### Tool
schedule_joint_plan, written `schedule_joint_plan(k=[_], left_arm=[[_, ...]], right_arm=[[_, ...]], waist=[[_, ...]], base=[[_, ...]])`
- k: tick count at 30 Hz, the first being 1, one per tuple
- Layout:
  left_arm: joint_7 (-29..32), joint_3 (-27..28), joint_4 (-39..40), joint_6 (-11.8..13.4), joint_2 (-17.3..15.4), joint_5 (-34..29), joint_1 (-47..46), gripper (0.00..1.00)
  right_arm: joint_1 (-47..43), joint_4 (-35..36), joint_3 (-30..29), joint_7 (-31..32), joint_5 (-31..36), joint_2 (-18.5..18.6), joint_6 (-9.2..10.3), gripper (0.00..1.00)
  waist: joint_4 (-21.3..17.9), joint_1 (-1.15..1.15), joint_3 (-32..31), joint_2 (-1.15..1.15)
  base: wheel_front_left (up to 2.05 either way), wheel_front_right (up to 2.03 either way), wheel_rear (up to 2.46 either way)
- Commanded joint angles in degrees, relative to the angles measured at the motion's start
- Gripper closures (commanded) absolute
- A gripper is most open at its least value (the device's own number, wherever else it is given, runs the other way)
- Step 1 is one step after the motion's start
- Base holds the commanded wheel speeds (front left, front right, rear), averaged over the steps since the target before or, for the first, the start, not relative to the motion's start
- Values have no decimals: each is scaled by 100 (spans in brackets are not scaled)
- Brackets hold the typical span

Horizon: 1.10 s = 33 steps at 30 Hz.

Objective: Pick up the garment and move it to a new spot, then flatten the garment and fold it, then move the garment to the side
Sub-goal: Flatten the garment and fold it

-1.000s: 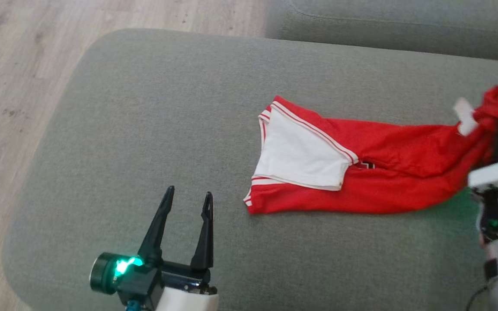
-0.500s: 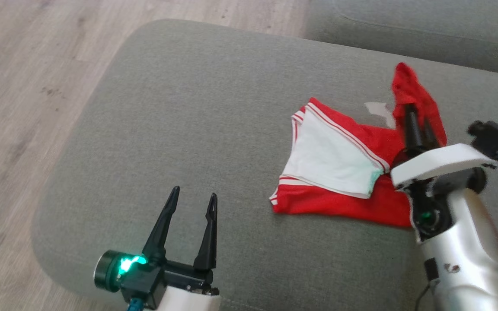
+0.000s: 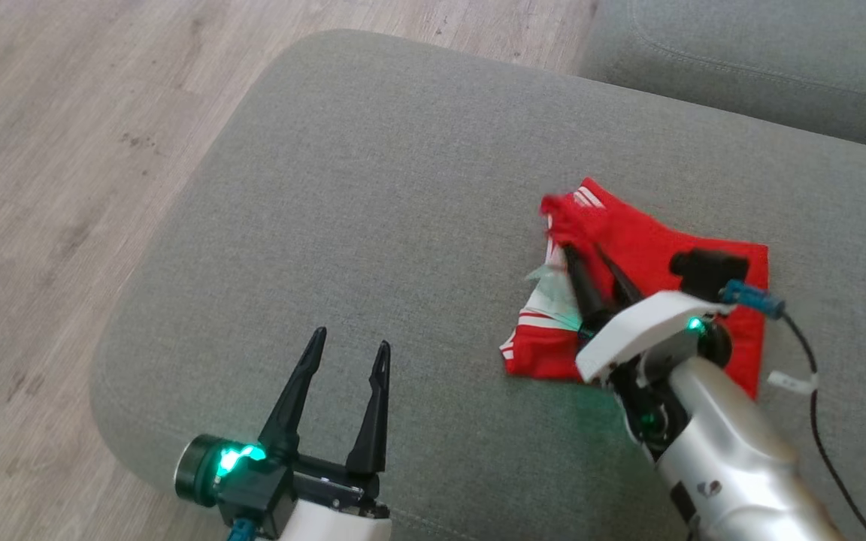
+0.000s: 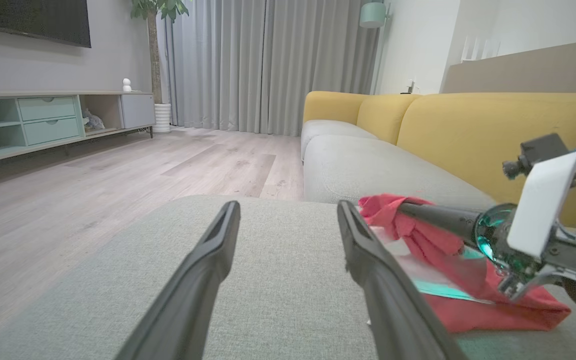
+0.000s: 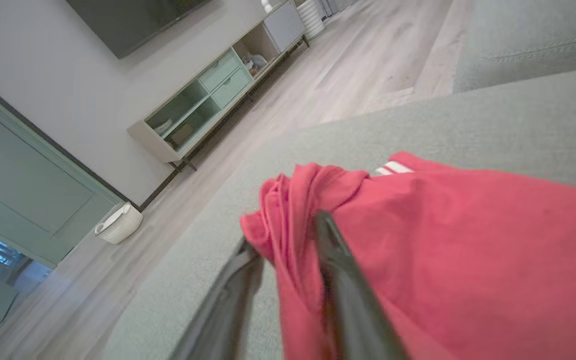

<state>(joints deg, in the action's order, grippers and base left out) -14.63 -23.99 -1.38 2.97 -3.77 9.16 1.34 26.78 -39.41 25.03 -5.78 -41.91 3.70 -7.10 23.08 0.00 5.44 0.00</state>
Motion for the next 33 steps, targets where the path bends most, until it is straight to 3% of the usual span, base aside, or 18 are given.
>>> schedule_joint_plan(k=[1,6,10,16,21,27,33], left_arm=[[-37,181,208,-7,68,30,-131,0],[-37,285,211,8,79,60,-65,0],[-37,453,196,34,83,110,-8,0],[-37,682,-7,62,87,230,157,0],[-37,924,-227,215,88,283,269,0],[-37,1070,-590,183,88,348,365,0],[-37,1160,-839,57,44,238,434,0]], right_arm=[[238,152,168,-105,-95,-81,-39,0],[210,259,715,-291,-566,-81,-39,0],[117,397,704,-673,-452,-81,-39,0],[-437,802,142,-907,79,137,-39,0],[-1292,1539,-627,-919,764,441,-39,0],[-2366,2177,-1429,-920,1811,384,-39,0],[-3048,2491,-1607,-921,2426,264,-39,0]], waist=[[-9,0,-2,0],[-209,0,-74,0],[-527,0,-236,0],[-1124,0,-633,0],[-1550,0,-923,0],[-1904,0,-1135,0],[-2125,0,-1244,0]], base=[[0,0,0],[0,0,0],[0,0,0],[0,0,0],[0,0,0],[0,0,0],[0,0,0]])
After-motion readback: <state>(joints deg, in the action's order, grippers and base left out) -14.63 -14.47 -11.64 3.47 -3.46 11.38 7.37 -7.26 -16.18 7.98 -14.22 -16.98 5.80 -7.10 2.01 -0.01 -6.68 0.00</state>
